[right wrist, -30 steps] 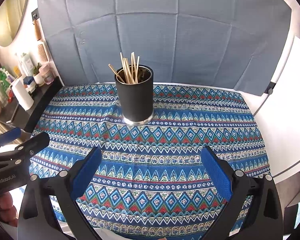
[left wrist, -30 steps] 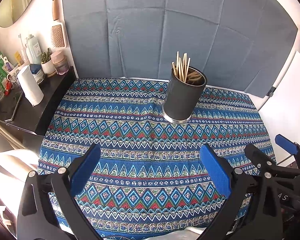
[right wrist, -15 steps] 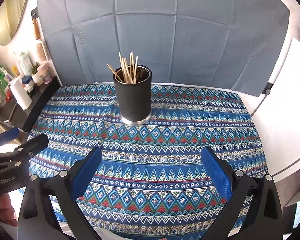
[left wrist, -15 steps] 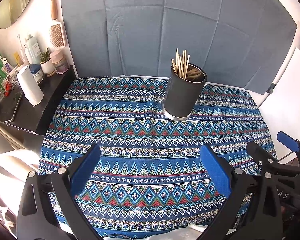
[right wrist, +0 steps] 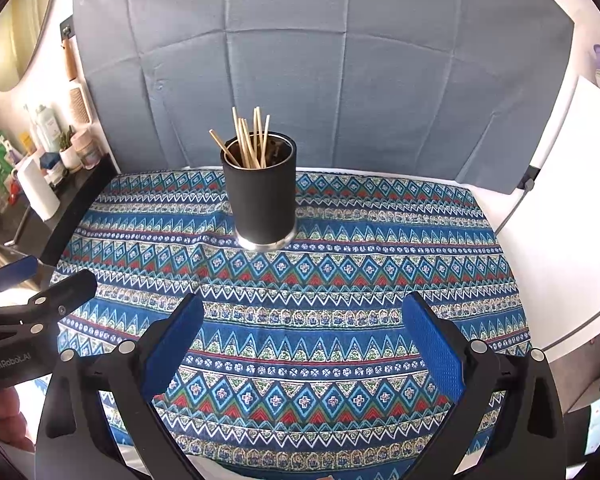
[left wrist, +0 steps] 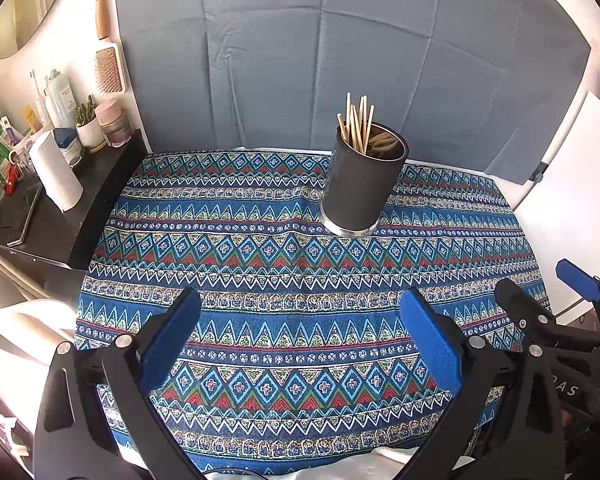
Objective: Organize utensils
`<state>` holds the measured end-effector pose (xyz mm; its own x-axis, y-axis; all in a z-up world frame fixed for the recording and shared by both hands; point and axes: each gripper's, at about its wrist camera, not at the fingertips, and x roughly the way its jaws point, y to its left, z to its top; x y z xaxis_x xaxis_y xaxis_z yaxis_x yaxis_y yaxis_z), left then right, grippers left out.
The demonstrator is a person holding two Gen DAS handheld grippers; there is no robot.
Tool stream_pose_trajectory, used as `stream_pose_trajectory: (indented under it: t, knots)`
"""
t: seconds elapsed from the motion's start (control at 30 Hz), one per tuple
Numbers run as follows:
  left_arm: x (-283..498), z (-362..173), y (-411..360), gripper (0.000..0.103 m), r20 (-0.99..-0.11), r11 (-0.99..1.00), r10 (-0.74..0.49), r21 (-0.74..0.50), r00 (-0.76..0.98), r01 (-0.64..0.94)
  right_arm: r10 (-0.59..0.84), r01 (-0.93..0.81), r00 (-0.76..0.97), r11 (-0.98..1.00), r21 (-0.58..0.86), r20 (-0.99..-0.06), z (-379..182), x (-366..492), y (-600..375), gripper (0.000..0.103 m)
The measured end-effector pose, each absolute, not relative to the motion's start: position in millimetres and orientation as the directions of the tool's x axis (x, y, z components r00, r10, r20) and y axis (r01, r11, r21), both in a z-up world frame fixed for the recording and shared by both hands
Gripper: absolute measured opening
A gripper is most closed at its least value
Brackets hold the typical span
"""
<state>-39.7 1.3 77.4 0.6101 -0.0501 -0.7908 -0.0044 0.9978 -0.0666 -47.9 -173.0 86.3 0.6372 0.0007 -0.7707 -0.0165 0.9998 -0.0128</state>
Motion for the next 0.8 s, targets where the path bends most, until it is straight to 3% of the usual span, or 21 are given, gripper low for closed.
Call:
stream_pose_trajectory:
  t: [0.8]
  knots:
    - [-38.8, 81.2, 2.3, 0.097, -0.787, 0.998, -0.038, -0.059, 0.616, -0.014, -0.009, -0.017, 0.643, 1.0, -0.026, -0.766, 89.2, -49.3, -172.8, 0.095]
